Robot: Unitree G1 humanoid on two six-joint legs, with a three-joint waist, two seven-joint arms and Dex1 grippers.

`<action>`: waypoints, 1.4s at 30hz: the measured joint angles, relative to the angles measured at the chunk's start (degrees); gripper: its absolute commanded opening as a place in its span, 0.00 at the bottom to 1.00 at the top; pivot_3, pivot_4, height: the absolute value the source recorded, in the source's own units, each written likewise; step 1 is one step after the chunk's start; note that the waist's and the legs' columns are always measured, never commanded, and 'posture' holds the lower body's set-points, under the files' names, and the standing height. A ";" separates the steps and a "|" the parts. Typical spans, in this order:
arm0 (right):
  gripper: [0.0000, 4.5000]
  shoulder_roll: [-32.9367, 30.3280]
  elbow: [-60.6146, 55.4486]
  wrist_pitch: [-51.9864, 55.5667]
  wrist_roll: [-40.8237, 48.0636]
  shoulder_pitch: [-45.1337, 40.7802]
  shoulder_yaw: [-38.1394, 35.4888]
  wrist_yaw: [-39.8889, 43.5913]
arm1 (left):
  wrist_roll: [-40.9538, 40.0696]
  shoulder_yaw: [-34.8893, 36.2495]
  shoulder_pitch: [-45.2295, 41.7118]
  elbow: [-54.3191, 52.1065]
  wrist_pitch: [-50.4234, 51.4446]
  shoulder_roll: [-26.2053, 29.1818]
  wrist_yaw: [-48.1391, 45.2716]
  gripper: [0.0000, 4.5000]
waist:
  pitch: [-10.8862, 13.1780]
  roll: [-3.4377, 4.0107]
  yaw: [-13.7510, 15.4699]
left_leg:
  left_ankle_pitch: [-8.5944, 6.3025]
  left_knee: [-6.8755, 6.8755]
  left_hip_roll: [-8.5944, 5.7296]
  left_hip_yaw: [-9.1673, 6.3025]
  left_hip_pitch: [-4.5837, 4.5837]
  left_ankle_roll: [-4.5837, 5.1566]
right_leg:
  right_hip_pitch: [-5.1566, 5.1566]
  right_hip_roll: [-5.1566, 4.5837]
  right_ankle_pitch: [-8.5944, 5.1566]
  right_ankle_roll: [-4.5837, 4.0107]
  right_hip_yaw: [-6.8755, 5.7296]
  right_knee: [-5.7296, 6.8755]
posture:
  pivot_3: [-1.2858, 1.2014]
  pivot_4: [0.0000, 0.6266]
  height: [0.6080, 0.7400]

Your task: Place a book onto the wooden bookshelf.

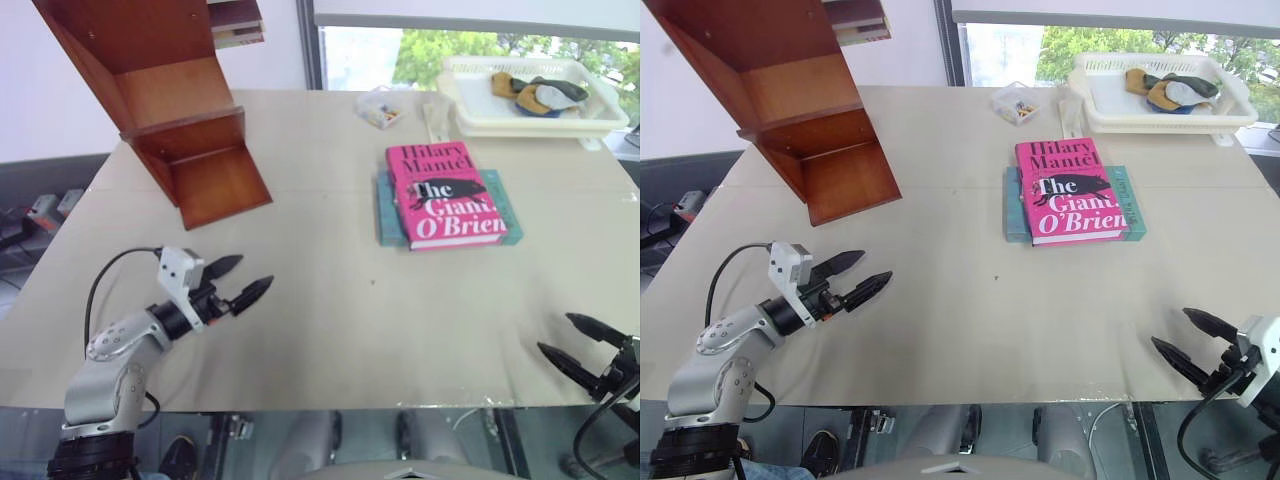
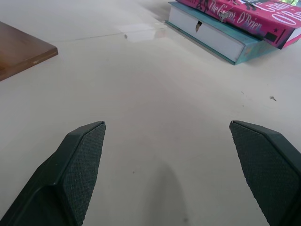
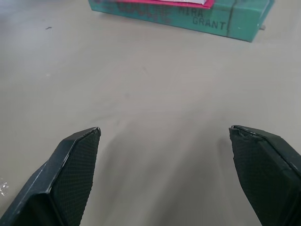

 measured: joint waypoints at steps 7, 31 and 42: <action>1.00 0.60 -1.25 0.00 0.16 0.04 0.00 -1.19 | -0.82 -0.85 -2.46 1.30 0.55 -0.54 -0.50 0.99 | -0.01 0.00 -0.01 | 0.00 0.01 0.00 0.00 0.02 0.00 | 0.00 0.01 0.00 0.00 0.01 0.06 | 0.52 0.24 1.00; 1.00 -6.62 28.76 1.56 -9.83 -45.47 6.67 -18.13 | -7.76 -3.56 -20.10 10.46 7.04 6.75 -15.76 0.99 | 0.00 -0.12 -1.05 | 0.23 0.12 0.05 0.43 0.16 -0.33 | -0.07 0.53 0.04 -0.06 0.40 0.34 | 0.52 0.24 1.00; 1.00 1.15 63.26 -9.42 -26.87 -70.55 19.73 -32.00 | -5.43 -5.13 -24.25 14.03 1.03 6.30 -19.48 0.99 | 0.03 -0.15 -2.38 | 0.24 0.05 0.06 0.62 -0.05 -0.35 | -0.46 0.58 0.04 -0.05 0.71 0.34 | 0.52 0.24 1.00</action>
